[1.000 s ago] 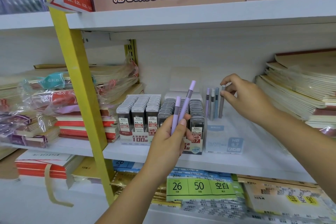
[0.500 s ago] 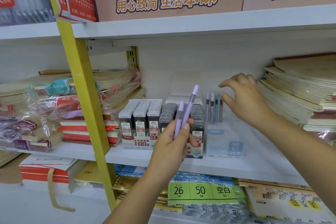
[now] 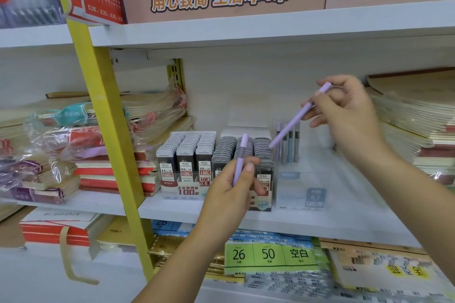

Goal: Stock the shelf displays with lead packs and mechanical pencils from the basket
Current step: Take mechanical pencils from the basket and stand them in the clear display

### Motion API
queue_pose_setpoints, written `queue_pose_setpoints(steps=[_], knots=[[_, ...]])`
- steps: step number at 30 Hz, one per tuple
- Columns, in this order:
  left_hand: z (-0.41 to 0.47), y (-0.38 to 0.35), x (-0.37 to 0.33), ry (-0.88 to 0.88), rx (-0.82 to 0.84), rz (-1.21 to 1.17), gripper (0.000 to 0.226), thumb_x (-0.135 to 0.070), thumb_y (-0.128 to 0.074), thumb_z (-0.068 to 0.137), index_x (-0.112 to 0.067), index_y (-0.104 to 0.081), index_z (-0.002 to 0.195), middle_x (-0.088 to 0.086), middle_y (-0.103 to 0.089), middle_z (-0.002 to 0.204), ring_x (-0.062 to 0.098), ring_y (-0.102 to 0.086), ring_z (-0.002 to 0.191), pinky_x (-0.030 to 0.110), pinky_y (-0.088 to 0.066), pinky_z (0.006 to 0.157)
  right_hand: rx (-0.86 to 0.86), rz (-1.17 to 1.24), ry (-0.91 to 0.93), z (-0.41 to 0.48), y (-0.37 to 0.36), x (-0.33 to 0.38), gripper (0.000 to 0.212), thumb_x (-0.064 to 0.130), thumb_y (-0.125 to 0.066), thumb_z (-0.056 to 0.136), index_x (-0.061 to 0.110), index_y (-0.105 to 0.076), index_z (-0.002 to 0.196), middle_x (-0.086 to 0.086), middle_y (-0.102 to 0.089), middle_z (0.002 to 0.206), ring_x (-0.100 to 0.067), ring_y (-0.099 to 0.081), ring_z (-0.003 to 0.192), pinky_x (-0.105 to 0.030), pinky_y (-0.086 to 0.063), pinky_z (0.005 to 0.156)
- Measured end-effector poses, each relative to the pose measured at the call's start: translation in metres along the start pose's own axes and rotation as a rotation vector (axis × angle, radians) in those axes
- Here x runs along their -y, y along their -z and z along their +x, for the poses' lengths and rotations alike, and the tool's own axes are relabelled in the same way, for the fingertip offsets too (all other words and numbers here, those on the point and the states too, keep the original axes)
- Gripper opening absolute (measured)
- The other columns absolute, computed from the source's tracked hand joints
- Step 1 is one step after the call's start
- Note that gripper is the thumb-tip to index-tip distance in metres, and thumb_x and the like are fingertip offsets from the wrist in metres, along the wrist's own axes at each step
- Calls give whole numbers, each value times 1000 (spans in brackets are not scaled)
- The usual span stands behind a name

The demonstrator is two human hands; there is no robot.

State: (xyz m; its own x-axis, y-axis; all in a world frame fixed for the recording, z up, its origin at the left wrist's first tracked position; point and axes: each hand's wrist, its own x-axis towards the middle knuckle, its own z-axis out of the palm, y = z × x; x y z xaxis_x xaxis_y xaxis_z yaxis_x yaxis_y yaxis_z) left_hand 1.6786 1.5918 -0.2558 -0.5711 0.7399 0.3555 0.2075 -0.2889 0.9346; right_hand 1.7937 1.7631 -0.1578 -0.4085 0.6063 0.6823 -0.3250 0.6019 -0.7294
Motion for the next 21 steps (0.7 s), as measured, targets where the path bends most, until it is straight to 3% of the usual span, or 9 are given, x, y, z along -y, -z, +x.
queue_pose_setpoints(steps=[2, 7, 16, 21], knots=[[-1, 4, 2, -6, -25, -7, 21, -30, -45, 104, -30, -65, 112, -3, -64, 68, 5, -36, 42, 15, -31, 40, 73, -248, 41, 6, 5, -13, 21, 17, -56, 95, 37, -51, 97, 1, -72, 84, -10, -70, 72, -19, -53, 57], [0, 9, 4, -4, -30, -30, 22, -32, -45, 104, -30, -66, 110, -3, -63, 66, 6, -34, 41, 15, -30, 40, 307, -546, 63, 1, -4, -43, 19, 22, -61, 93, 37, -51, 98, 7, -69, 89, -12, -70, 82, -43, -59, 77], [0, 11, 5, -6, -33, -11, 24, -29, -42, 106, -26, -65, 112, -3, -62, 66, 6, -34, 42, 15, -30, 40, 370, -694, 157, 4, -10, -56, 13, 22, -56, 96, 28, -47, 103, 1, -71, 85, -23, -67, 79, -40, -54, 71], [-1, 12, 6, -4, -37, 0, 24, -29, -42, 106, -25, -65, 113, -3, -63, 66, 5, -36, 42, 14, -30, 40, 370, -733, 146, 12, -11, -54, 17, 21, -57, 95, 26, -42, 101, 2, -69, 85, -17, -64, 74, -29, -49, 63]])
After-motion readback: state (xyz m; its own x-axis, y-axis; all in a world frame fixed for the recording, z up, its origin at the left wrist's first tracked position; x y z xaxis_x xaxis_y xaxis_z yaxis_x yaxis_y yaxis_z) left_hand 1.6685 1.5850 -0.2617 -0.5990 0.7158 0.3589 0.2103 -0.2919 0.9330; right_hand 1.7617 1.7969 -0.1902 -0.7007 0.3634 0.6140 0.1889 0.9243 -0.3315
